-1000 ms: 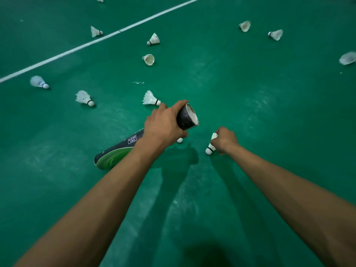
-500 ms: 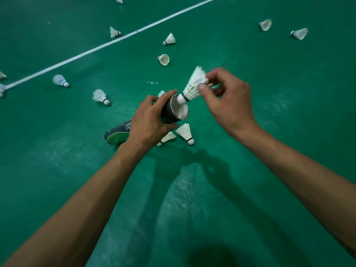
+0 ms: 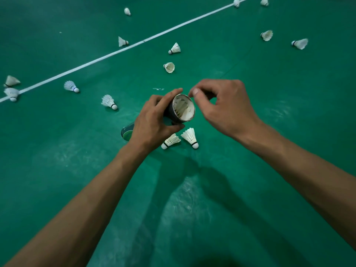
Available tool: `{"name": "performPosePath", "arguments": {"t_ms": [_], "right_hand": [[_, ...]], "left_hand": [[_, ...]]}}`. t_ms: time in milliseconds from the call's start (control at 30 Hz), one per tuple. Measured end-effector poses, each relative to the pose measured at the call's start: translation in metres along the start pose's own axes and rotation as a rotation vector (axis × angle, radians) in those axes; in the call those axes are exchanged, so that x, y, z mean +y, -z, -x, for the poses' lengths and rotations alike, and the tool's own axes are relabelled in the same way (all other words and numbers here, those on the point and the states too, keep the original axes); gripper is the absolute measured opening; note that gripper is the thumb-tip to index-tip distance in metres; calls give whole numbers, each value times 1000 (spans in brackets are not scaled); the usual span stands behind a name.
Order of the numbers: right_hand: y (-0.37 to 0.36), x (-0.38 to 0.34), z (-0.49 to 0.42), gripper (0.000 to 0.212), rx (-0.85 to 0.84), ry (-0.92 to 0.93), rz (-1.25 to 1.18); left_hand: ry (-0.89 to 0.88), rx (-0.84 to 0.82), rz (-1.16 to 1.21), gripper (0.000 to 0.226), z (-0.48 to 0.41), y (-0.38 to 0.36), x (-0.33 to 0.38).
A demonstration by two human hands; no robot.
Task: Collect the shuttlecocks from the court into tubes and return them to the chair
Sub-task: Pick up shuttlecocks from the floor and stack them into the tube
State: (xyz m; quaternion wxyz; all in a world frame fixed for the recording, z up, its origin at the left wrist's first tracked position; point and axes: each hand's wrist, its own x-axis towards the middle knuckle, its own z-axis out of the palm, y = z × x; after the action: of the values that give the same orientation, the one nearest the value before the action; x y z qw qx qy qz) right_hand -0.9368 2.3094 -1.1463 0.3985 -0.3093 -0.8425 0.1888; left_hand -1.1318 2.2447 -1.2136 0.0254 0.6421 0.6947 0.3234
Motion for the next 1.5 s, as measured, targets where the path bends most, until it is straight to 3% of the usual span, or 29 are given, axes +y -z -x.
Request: {"name": "performPosePath", "arguments": {"t_ms": [133, 167, 267, 333, 467, 633, 767, 933, 1067, 1233, 1333, 1400, 1500], "right_hand": [[-7, -19, -4, 20, -538, -201, -22], [-13, -18, -5, 15, -607, -279, -18], [-22, -14, -8, 14, -658, -400, -188], [-21, -12, -10, 20, -744, -354, -207], [-20, -9, -11, 7, -842, -223, -68], [-26, -10, -15, 20, -934, -263, -259], [-34, -16, -27, 33, -903, -29, -19], [-43, -15, -29, 28, -843, -87, -76], [-49, -7, -26, 29, -634, -258, -209], [-68, 10, -16, 16, -333, -277, -157], [-80, 19, -12, 19, -134, -317, -159], [-90, 32, -13, 20, -157, -354, -83], [-110, 54, -13, 26, -460, -443, 100]], "left_hand": [[-66, -21, -26, 86, 2, -1, 5], [-81, -30, -40, 83, 3, -2, 7], [-78, -14, -53, 81, 8, -4, 9], [-52, 3, -45, 81, 11, -3, 8], [-44, -16, -51, 83, 14, 1, 8], [-75, -41, -88, 84, 15, 7, 13], [-53, -23, -31, 84, 12, 16, 13], [-45, -43, -84, 84, 9, 27, 9], [17, -39, -197, 90, 0, 23, 7], [171, -89, -274, 94, 0, 13, -7], [244, -124, -317, 95, 5, 10, -18], [283, -149, -335, 94, 9, 7, -24], [312, -171, -349, 93, 10, 3, -30]]}}
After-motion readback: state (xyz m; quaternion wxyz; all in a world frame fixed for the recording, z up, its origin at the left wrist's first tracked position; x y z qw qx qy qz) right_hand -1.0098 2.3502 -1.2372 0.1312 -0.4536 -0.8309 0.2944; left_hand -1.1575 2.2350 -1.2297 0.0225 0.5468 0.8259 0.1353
